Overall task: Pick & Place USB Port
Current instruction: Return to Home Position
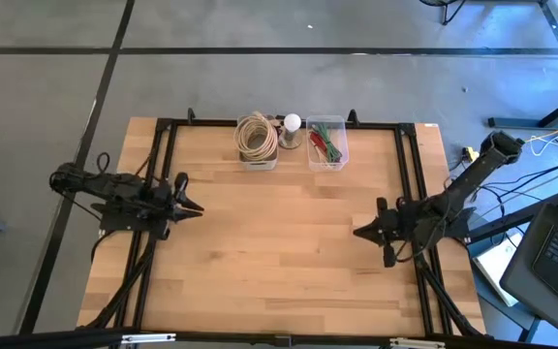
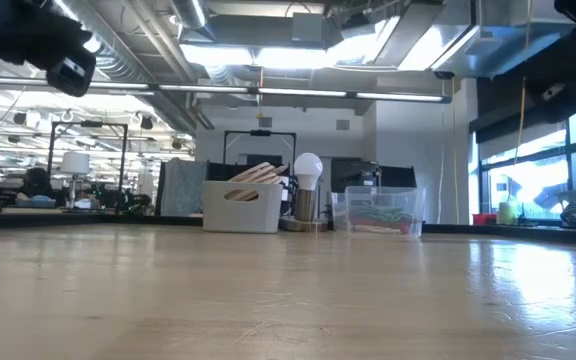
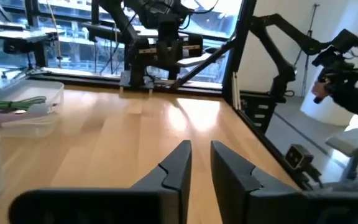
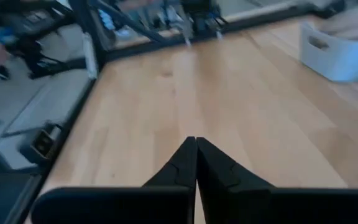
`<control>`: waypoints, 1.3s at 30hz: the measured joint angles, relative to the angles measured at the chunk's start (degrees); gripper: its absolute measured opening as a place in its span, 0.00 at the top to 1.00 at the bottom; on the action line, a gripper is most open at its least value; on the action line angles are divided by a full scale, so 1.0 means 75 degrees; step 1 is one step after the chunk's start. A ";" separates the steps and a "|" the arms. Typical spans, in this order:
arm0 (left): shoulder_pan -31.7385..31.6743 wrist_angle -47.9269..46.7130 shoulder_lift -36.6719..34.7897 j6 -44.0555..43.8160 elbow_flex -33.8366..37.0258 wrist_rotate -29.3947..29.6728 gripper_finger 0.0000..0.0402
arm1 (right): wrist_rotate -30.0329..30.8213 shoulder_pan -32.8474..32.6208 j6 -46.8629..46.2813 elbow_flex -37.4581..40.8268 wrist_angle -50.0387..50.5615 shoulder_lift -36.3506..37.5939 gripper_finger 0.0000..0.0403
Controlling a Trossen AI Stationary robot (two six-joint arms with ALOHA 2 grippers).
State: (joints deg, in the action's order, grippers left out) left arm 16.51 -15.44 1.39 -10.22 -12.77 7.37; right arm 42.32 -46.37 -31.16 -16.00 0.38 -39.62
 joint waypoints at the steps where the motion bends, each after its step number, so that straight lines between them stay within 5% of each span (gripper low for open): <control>1: -0.0001 0.0088 0.0000 0.0079 0.0086 0.0001 0.88 | -0.0045 0.0000 0.0220 0.0162 -0.0446 -0.0002 0.98; 6: -0.0003 0.0595 0.0001 0.0217 0.0580 -0.0175 0.98 | -0.0245 0.0032 0.1560 0.1007 -0.2593 0.0000 0.99; 14: -0.0750 0.1301 0.0001 0.1150 0.0683 -0.0373 1.00 | -0.0993 0.1223 0.3684 0.1677 -0.4706 0.0077 1.00; 26: -0.3212 0.1327 0.0149 0.1313 0.0685 -0.2389 1.00 | -0.5040 0.4435 0.4017 0.1592 -0.4728 0.0326 1.00; 32: -0.4298 0.0160 0.0154 0.0933 0.0689 -0.2998 1.00 | -0.5595 0.5166 0.3198 0.1590 -0.2969 0.0708 1.00; 39: -0.4739 0.0144 0.0134 0.1049 0.0690 -0.3003 1.00 | -0.5591 0.5205 0.3556 0.1587 -0.2462 0.1659 1.00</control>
State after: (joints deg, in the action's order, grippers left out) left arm -19.03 -14.36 2.39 -2.35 -7.60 -15.15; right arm 0.39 -7.33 -4.48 -4.10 -18.09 -27.18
